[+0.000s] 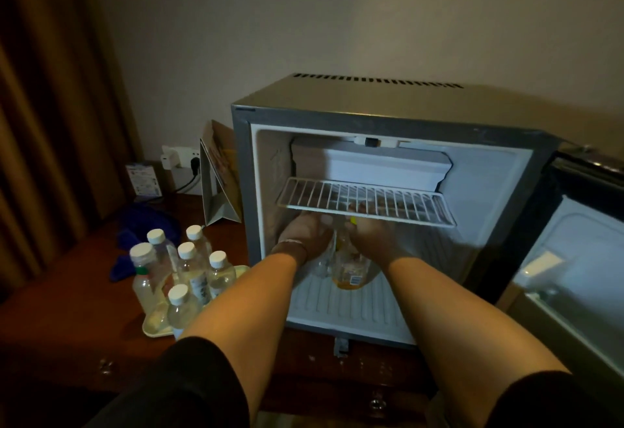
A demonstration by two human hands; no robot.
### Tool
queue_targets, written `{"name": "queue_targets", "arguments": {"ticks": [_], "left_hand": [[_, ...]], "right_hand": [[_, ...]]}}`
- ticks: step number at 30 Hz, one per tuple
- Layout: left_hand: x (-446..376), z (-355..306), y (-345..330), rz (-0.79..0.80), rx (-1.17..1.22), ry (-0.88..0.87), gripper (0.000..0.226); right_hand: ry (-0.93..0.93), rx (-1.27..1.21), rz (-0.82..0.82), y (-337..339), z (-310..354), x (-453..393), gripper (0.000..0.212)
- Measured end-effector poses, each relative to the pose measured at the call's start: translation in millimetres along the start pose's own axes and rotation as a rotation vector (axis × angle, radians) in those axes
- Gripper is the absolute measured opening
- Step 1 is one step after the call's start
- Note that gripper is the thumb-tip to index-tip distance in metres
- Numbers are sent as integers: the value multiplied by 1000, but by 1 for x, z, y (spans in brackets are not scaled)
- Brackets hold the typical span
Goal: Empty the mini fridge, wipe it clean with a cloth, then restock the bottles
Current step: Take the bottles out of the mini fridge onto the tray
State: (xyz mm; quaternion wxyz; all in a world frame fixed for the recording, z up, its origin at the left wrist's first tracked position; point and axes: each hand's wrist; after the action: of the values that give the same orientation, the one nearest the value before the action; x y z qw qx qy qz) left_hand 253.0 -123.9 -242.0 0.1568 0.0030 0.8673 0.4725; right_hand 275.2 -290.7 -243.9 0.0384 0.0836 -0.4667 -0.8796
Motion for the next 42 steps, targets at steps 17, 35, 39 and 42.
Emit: {"name": "queue_targets", "arguments": {"ticks": [17,35,39,42], "left_hand": [[96,-36,43,233,-71,246,52],[222,25,187,41,3,263,23],[243,45,216,51,17,288,26],[257,64,234,40,-36,330,30]], "right_hand": [[-24,283,294,16,61,86,25],[157,262,374,11,229,152,9],[224,330,426,-10,266,169,9],[252,324,480,-26,288,175,10]]}}
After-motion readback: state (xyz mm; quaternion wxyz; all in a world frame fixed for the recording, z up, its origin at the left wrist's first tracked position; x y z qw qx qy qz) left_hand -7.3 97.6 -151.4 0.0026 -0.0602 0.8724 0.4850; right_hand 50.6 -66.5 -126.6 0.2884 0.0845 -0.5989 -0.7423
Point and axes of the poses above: each hand's wrist, its own x-axis away from the middle knuckle, its own y-axis out of the back of the hand, z = x × y, and after that the axes turned 8 degrees about -y, right-handed
